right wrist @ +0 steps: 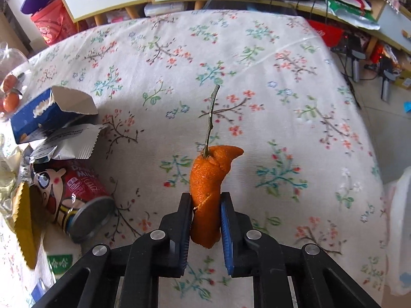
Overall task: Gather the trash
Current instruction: 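Carry the carton and peel to the white bucket and open both tools over it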
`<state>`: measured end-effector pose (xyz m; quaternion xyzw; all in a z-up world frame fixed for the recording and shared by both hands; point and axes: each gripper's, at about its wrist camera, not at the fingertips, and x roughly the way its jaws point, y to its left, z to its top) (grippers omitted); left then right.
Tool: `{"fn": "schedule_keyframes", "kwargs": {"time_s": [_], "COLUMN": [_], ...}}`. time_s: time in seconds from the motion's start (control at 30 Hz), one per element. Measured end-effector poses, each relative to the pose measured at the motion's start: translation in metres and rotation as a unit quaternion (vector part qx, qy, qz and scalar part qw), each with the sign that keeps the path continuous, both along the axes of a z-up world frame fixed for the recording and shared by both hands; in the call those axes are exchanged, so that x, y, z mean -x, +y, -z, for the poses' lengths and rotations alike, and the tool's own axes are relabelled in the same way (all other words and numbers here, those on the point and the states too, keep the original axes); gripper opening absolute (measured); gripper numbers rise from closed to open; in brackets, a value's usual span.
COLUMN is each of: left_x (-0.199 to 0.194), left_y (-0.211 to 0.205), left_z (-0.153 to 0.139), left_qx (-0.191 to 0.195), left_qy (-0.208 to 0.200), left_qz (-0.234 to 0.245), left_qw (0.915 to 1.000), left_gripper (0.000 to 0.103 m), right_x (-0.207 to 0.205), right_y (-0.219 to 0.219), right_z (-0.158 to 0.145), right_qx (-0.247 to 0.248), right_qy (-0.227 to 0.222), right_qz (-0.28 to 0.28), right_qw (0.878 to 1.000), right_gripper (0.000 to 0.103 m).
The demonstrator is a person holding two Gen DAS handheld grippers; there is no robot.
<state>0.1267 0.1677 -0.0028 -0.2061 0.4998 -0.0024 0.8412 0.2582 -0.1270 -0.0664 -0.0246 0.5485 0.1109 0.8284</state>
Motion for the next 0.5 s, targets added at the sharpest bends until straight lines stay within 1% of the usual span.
{"fn": "schedule_keyframes", "kwargs": {"time_s": [0.3,0.5], "left_x": [-0.006,-0.009], "left_y": [-0.054,-0.09], "left_z": [-0.014,-0.017], "left_qx": [0.003,-0.001], "left_qy": [-0.019,-0.024], "left_qz": [0.05,0.082], "left_qw": [0.9985,0.9963], "left_gripper": [0.039,0.039], "right_x": [0.013,0.024], "right_y": [-0.041,-0.076], "right_z": [-0.02,-0.031], "right_qx": [-0.019,-0.032], "right_qy": [-0.011,-0.02], "right_qz": [0.015,0.032], "right_qw": [1.0,0.999], "right_gripper": [0.018,0.018]}}
